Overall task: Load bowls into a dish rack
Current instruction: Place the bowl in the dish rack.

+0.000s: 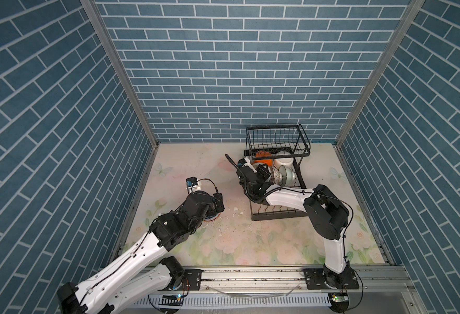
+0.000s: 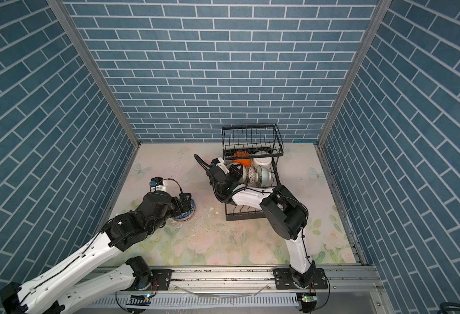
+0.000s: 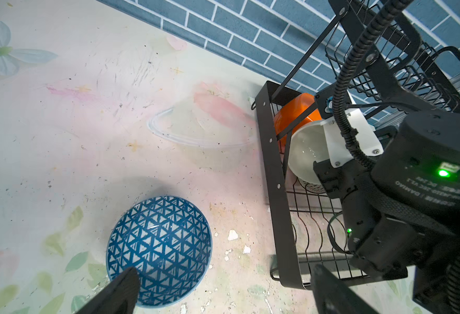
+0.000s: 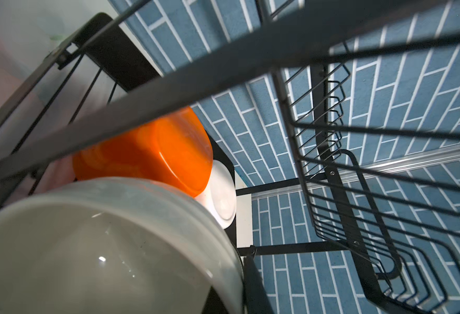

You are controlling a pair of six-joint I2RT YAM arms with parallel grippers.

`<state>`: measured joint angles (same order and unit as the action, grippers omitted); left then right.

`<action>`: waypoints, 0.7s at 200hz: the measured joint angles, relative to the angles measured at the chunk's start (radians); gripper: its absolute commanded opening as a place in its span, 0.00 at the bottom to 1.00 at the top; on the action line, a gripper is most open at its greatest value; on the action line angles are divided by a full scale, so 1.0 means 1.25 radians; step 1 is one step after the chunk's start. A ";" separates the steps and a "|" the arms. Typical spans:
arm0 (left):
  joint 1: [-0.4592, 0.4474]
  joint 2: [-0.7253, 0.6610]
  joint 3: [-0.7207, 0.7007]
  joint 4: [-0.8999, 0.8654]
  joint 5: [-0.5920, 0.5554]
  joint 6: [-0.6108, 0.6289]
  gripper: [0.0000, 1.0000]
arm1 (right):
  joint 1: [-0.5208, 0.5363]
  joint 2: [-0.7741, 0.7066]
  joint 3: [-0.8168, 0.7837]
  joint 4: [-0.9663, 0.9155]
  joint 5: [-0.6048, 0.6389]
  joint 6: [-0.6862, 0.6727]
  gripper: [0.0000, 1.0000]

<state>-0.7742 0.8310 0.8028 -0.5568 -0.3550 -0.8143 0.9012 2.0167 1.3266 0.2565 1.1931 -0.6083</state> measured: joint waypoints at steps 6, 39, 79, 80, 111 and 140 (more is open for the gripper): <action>0.000 0.000 0.000 0.000 0.000 0.000 1.00 | -0.001 0.005 0.000 0.013 0.004 -0.006 0.00; 0.001 0.000 0.000 0.000 0.000 0.000 1.00 | -0.001 0.023 -0.020 0.066 0.009 -0.027 0.00; 0.002 0.000 0.000 0.000 0.000 0.000 1.00 | -0.005 0.034 -0.041 0.101 0.006 -0.035 0.00; 0.002 0.000 0.000 0.000 0.000 0.000 1.00 | -0.005 0.034 -0.041 0.102 0.006 -0.036 0.00; 0.002 0.005 0.000 0.000 0.000 0.000 1.00 | -0.012 0.044 -0.041 0.119 0.006 -0.038 0.00; 0.002 0.013 0.000 0.000 0.000 0.000 1.00 | -0.026 0.056 -0.041 0.141 0.007 -0.038 0.00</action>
<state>-0.7723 0.8478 0.8028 -0.5564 -0.3546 -0.8143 0.8692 2.0872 1.2758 0.4328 1.2022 -0.6559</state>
